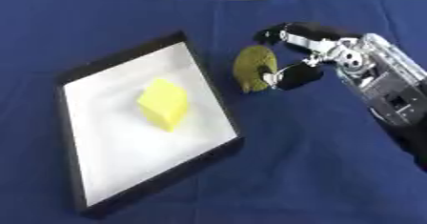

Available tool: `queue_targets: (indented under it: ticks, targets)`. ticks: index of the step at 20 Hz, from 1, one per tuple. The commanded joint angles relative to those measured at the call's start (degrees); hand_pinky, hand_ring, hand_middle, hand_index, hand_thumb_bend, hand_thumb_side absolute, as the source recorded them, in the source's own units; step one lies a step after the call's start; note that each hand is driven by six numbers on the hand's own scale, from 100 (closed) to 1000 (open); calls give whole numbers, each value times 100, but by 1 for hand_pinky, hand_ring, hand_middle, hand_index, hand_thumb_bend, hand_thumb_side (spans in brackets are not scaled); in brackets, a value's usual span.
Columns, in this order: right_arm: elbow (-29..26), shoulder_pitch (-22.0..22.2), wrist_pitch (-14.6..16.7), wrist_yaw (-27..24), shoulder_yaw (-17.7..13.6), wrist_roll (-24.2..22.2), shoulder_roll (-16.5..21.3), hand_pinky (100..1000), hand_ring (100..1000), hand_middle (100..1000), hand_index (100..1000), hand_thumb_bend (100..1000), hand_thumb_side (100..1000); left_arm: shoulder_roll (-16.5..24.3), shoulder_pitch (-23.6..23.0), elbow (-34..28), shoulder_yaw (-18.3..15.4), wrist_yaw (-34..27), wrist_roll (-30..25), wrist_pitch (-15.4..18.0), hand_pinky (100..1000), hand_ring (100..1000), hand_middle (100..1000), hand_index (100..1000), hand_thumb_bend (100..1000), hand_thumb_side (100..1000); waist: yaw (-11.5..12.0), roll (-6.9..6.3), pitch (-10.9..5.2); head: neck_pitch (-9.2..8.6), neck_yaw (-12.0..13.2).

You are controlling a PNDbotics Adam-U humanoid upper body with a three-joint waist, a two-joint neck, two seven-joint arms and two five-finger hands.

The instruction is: Pick up objects on the table and place them in the box.

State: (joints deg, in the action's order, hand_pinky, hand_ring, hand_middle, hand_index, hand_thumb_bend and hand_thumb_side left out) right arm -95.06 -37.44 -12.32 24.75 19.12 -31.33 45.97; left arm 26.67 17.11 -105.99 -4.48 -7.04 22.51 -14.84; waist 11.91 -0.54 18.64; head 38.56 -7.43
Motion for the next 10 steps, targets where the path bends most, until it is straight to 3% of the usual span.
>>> queue_targets:
  ticks: [1, 10]
  targets:
    - [133, -143, 61, 106, -67, -41, 38, 1000, 924, 878, 957, 100, 367, 97, 25, -39, -49, -14, -19, 28, 707, 727, 707, 827, 120, 600, 19, 54, -156, -86, -4]
    - [842, -306, 397, 722, 48, -64, -172, 1000, 936, 882, 958, 100, 370, 63, 45, -21, -16, -35, -52, 30, 708, 724, 699, 823, 111, 606, 77, 57, -79, -130, -24]
